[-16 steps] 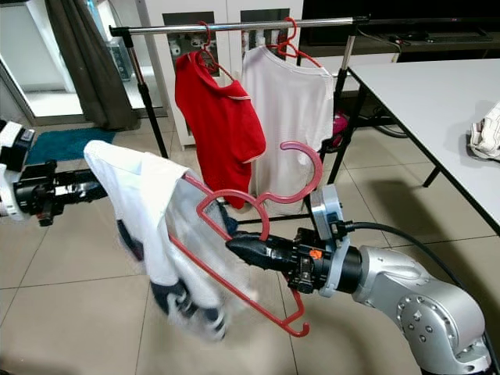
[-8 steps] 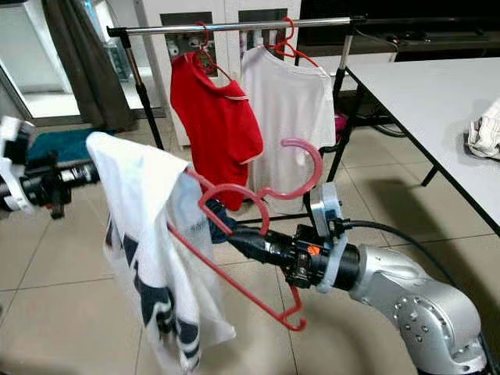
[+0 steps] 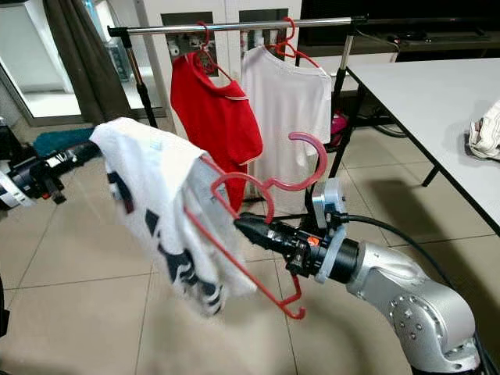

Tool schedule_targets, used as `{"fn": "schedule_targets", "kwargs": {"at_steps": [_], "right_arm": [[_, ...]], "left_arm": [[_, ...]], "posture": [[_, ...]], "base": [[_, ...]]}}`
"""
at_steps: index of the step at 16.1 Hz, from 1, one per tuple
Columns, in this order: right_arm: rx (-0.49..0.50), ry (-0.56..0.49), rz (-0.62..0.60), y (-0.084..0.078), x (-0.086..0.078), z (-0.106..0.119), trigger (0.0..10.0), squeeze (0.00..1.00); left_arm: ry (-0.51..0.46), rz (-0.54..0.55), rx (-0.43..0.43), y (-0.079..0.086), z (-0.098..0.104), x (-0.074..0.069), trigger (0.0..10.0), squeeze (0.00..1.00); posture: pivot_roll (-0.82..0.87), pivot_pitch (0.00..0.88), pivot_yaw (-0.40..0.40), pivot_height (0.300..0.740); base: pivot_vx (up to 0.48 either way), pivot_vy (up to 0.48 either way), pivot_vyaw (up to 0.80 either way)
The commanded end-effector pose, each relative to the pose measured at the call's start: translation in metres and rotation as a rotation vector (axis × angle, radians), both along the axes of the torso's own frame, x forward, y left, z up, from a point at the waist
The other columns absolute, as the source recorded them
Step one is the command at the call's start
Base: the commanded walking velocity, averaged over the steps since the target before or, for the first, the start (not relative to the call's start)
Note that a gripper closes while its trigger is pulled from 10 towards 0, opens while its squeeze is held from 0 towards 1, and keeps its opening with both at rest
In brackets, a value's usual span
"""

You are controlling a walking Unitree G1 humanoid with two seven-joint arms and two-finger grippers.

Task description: Hang hanger

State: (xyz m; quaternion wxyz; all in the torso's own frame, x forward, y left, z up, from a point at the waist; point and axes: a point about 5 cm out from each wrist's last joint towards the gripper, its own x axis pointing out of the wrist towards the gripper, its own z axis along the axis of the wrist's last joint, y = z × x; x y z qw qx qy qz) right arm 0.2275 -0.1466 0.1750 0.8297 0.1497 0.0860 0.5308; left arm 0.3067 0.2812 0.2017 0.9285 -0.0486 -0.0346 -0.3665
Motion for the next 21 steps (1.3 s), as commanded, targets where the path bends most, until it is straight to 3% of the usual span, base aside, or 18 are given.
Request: {"fn": "schedule_targets", "kwargs": {"at_steps": [1, 4, 11, 12, 21], "right_arm": [[0.0, -0.05, -0.029, -0.002, 0.004, 0.007, 0.0, 0.0], [-0.016, -0.046, -0.058, -0.004, 0.005, 0.004, 0.0, 0.0], [-0.028, -0.052, -0.085, -0.006, 0.006, 0.003, 0.0, 0.0], [-0.03, -0.053, -0.088, -0.006, 0.007, 0.003, 0.0, 0.0], [-0.028, -0.057, -0.088, -0.006, 0.007, 0.003, 0.0, 0.0]], "left_arm": [[-0.018, 0.064, 0.025, 0.005, 0.002, 0.003, 0.0, 0.0], [-0.029, 0.192, 0.06, 0.012, 0.002, 0.011, 0.0, 0.0], [-0.031, 0.323, 0.108, 0.018, -0.001, 0.021, 0.0, 0.0], [-0.025, 0.388, 0.114, 0.024, -0.001, 0.023, 0.0, 0.0], [-0.002, 0.495, 0.131, 0.033, -0.005, 0.027, 0.0, 0.0]], "posture": [[-0.14, 0.0, 0.087, 0.74], [-0.15, 0.0, 0.09, 0.74], [-0.15, 0.0, 0.092, 0.74], [-0.15, 0.0, 0.091, 0.74], [-0.15, 0.0, 0.09, 0.74]], "base": [[0.0, 0.0, 0.0], [0.0, 0.0, 0.0], [0.0, 0.0, 0.0], [0.0, 0.0, 0.0], [0.0, 0.0, 0.0]]}}
